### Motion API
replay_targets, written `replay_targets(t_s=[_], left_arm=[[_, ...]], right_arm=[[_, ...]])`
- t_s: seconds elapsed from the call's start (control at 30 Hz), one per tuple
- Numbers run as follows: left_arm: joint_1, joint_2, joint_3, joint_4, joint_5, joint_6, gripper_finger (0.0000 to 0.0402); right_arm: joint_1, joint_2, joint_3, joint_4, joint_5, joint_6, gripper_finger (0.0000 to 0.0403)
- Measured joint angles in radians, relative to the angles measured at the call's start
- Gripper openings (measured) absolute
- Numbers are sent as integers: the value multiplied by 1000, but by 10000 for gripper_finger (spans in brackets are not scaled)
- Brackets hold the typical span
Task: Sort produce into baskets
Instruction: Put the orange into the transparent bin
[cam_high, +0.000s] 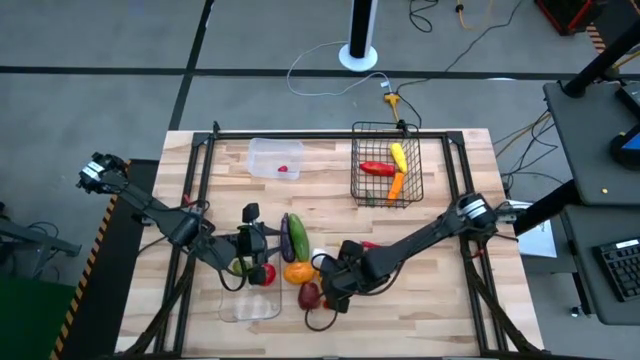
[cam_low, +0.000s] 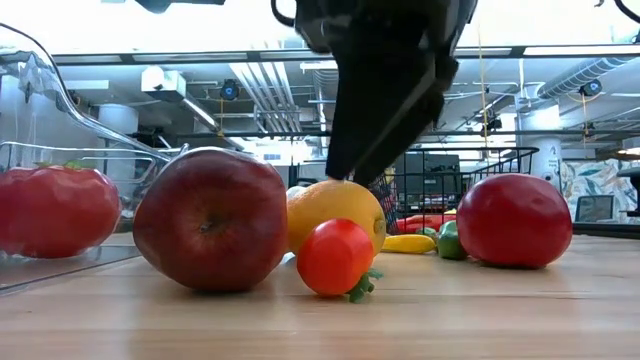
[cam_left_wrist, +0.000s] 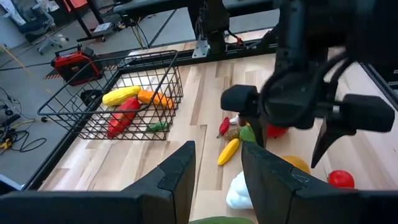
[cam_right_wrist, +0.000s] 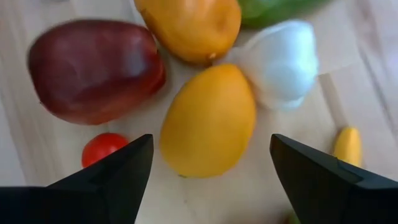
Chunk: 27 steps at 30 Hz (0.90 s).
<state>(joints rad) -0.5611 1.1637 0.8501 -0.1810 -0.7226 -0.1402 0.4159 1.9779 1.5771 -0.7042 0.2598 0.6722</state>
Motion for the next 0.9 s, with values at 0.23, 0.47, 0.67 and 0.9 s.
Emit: replay_targets(t_s=[0.23,0.47,0.67,0.9], left_arm=[[0,0,0,-1,0,0,115],[0,2,0,-6,-1,12,115],[0,1,-1,-4,-1,23,115],[0,1,-1,-4,-1,23,115]], right_arm=[[1,36,0,10,-7,36,306],[1,40,-9,57,-6,34,306],[1,40,-35,81,-6,33,292],[0,40,-43,93,-6,34,260]])
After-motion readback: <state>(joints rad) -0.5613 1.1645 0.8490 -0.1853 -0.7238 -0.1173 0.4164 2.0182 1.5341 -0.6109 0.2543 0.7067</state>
